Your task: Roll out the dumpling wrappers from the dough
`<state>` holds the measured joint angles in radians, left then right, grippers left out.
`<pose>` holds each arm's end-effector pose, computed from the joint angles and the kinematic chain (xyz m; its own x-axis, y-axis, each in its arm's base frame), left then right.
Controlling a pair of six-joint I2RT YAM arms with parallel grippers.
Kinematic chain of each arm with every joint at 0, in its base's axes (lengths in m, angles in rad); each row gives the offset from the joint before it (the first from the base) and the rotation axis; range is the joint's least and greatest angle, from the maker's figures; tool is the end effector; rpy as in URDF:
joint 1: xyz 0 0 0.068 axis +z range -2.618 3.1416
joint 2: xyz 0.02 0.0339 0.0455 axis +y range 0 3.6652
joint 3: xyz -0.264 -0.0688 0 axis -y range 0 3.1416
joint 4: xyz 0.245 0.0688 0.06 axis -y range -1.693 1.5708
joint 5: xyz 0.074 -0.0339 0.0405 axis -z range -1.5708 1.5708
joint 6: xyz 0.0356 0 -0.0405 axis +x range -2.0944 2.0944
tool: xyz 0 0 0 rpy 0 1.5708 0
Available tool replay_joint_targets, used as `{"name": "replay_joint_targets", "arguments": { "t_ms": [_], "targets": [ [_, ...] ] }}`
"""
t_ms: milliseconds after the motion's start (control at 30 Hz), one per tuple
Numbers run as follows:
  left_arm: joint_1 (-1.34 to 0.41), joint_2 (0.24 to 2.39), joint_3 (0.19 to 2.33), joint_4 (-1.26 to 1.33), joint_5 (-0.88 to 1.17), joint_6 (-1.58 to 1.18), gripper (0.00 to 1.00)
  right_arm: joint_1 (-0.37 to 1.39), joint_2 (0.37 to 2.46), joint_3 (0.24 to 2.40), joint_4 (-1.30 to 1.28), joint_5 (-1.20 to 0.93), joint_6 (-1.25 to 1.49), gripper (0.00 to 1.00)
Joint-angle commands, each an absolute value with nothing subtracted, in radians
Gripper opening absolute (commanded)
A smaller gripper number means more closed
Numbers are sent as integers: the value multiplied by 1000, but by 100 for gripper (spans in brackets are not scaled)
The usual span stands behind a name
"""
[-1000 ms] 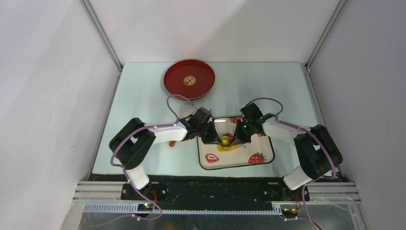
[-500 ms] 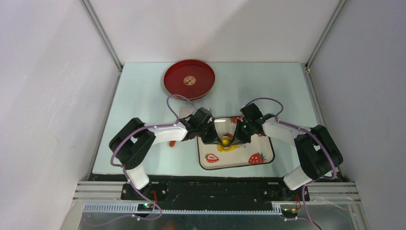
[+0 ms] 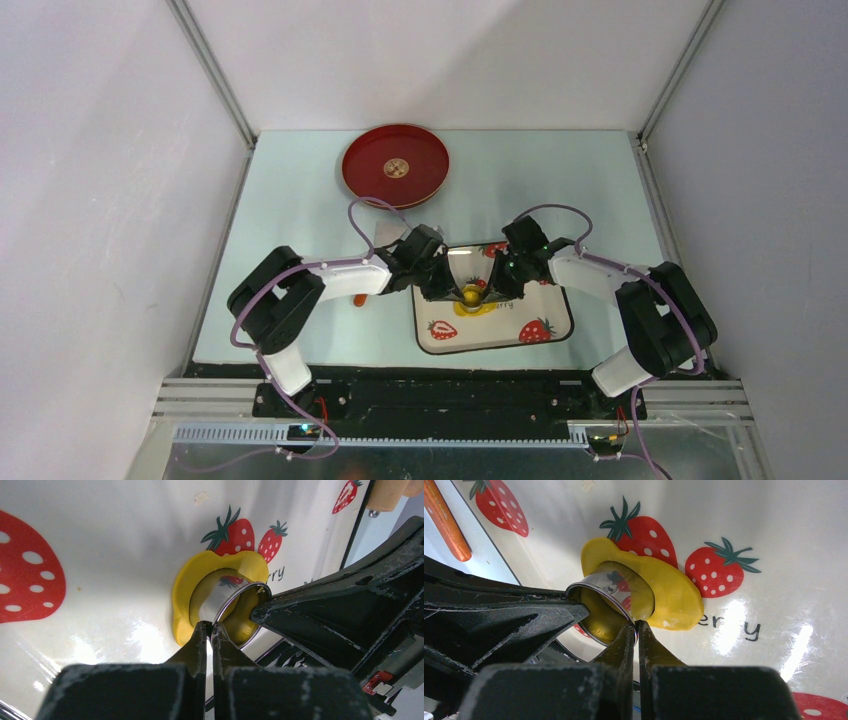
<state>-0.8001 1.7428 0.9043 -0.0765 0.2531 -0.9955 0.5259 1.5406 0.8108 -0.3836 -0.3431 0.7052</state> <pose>0.2303 -0.2500 0.1456 -0.9724 -0.1646 -0.1653 -0.0275 0.7844 -0.6196 0.2380 0.1520 0.1623 -0.9806 0.1366 -0.1406 0.0452 0.8553 0.5161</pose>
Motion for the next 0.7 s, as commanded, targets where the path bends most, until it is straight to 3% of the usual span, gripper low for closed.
{"name": "replay_joint_targets", "arguments": {
  "t_ms": [0,667],
  "targets": [
    [-837,1845,833,-262,144,-985,0,573,1585,763,-395,-332,716,0],
    [-838,1844,853,-343,114,-1002,0,585,1580,749,-444,-271,733,0]
  ]
}}
